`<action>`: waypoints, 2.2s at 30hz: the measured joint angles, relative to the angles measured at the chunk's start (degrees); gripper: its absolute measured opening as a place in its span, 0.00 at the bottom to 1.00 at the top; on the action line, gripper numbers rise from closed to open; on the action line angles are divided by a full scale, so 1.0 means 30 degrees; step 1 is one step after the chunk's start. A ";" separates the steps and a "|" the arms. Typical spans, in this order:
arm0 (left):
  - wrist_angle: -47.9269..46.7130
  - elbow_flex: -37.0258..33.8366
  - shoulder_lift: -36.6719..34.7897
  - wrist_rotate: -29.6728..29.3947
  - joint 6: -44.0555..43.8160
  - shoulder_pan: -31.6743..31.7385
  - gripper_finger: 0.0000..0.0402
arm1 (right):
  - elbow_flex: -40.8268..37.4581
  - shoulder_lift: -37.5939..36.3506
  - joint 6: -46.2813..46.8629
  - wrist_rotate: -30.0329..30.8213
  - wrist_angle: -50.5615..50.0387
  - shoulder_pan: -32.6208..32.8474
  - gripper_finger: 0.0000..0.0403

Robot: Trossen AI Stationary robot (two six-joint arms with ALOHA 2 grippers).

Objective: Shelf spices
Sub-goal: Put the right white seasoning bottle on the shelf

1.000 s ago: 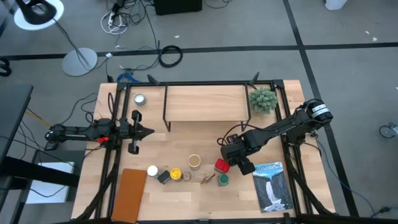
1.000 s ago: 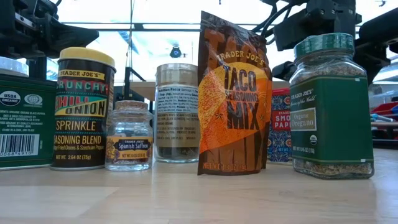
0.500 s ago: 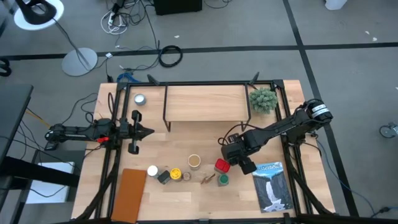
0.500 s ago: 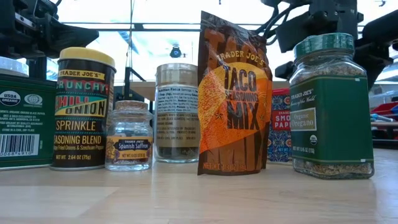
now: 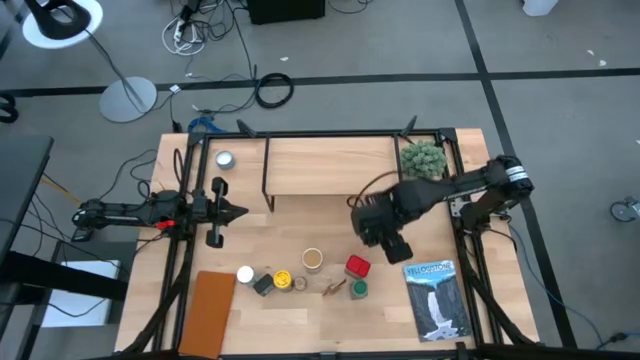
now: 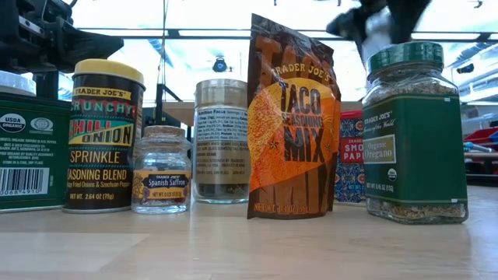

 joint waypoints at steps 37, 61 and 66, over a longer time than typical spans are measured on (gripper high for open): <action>0.0007 0.0005 0.0002 -0.0007 0.0007 0.0000 0.03 | 0.4990 0.0153 -1.0461 -0.0924 -0.1626 -1.5578 0.50; 0.0005 0.0002 0.0002 -0.0015 0.0005 0.0000 0.03 | 0.1981 0.0140 -1.1690 -0.2165 -0.0159 -1.6567 0.50; 0.0007 0.0005 0.0002 -0.0015 0.0000 0.0000 0.03 | 0.2189 0.0153 -1.1668 -0.2256 -0.0293 -1.6742 0.50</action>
